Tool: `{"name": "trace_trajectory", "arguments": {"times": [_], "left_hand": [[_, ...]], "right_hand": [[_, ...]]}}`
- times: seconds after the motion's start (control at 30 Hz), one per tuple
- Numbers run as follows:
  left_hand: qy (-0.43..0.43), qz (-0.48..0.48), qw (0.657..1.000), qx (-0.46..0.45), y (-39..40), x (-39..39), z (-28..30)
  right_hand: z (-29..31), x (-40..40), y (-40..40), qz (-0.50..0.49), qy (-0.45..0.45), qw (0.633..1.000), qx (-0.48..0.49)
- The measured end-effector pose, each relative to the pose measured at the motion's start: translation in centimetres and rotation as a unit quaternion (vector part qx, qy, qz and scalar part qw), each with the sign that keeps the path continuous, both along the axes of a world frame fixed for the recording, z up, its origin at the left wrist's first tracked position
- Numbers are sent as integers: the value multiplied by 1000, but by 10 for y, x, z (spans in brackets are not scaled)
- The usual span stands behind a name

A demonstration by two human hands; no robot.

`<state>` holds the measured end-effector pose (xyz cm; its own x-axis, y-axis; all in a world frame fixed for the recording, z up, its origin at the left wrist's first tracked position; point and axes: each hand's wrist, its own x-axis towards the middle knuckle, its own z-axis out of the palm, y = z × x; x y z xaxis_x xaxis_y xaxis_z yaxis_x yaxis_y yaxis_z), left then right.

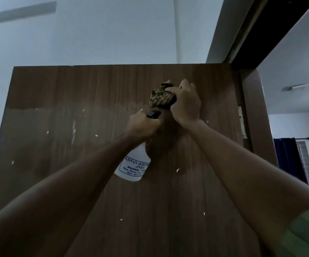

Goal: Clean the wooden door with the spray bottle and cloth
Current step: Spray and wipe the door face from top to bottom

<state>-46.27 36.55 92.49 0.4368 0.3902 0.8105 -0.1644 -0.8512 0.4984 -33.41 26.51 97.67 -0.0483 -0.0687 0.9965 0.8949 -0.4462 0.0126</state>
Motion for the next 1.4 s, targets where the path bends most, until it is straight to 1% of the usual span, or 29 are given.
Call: {"name": "trace_trajectory", "arguments": {"times": [0.03, 0.07, 0.13, 0.2, 0.27, 0.33, 0.4, 0.47, 0.53, 0.6, 0.67, 0.7, 0.77, 0.83, 0.9, 0.93, 0.97, 1.03, 1.07, 1.1, 1.13, 1.17, 1.2, 1.27, 1.3, 1.33, 1.37, 1.4], "left_hand": [[-3, 10, 1000, 1, 3, -2, -3], [-4, 20, 1000, 0, 7, -5, -5], [7, 37, 999, 4, 12, -14, -8], [24, 55, 997, 38, 18, -21, -10], [31, 63, 996, 50, 19, -28, -12], [21, 75, 997, 26, 24, -33, -11], [21, 88, 996, 3, 29, -36, -10], [23, 99, 995, -8, 33, -38, -10], [14, 106, 994, -14, 37, -40, -10], [2, 104, 994, -15, 42, -41, -8], [-13, 101, 995, -11, 48, -43, -3], [-24, 92, 995, -9, 51, -45, 0], [-39, 62, 997, -9, 56, -50, 4], [-48, 43, 998, -5, 60, -54, 6], [-47, 35, 998, 3, 62, -57, 7], [-46, 29, 999, 4, 64, -59, 8], [-46, 20, 999, 3, 67, -62, 9], [-46, 9, 999, 8, 73, -71, 13], [-45, 10, 999, 15, 74, -74, 15], [-42, 13, 999, 22, 77, -78, 17], [-39, 12, 999, 27, 80, -83, 18], [-35, 8, 999, 28, 83, -87, 19], [-31, 2, 999, 27, 86, -92, 20], [-30, 1, 999, 27, 91, -100, 19], [-30, 7, 999, 27, 94, -104, 18], [-29, 13, 999, 28, 96, -107, 17], [-26, 16, 999, 28, 99, -110, 16], [-22, 13, 999, 28, 102, -114, 14]], "right_hand": [[-11, -3, 5, 1, -3, 1000, 4], [-28, -3, 11, -6, -28, 999, -14], [-59, 1, 19, -33, -104, 989, -96], [-57, 3, 17, -30, -127, 981, -147], [-28, -7, 11, -18, -90, 986, -139], [3, -22, 9, 12, -23, 993, -115], [27, -33, 11, 58, 35, 992, -105], [36, -37, 16, 67, 52, 990, -115], [33, -37, 22, 50, 52, 990, -119], [25, -34, 28, 41, 50, 994, -93], [11, -35, 34, 38, 26, 996, -78], [2, -36, 38, 29, 3, 996, -87], [-22, -40, 47, 0, -60, 989, -135], [-36, -38, 50, -28, -124, 973, -191], [-26, -34, 44, -59, -161, 960, -221], [-14, -33, 43, -70, -163, 960, -218], [0, -35, 41, -70, -144, 967, -200], [21, -45, 46, -45, -56, 990, -117], [21, -52, 51, -31, -19, 997, -74], [13, -60, 59, -21, -3, 999, -50], [-2, -66, 70, -18, -14, 998, -52], [-24, -71, 82, -19, -47, 996, -79], [-48, -74, 93, -21, -99, 987, -121], [-83, -73, 105, -32, -205, 955, -214], [-85, -74, 103, -46, -230, 941, -245], [-76, -74, 100, -58, -235, 937, -254], [-61, -77, 97, -69, -216, 945, -237], [-44, -81, 96, -75, -174, 963, -193]]}}
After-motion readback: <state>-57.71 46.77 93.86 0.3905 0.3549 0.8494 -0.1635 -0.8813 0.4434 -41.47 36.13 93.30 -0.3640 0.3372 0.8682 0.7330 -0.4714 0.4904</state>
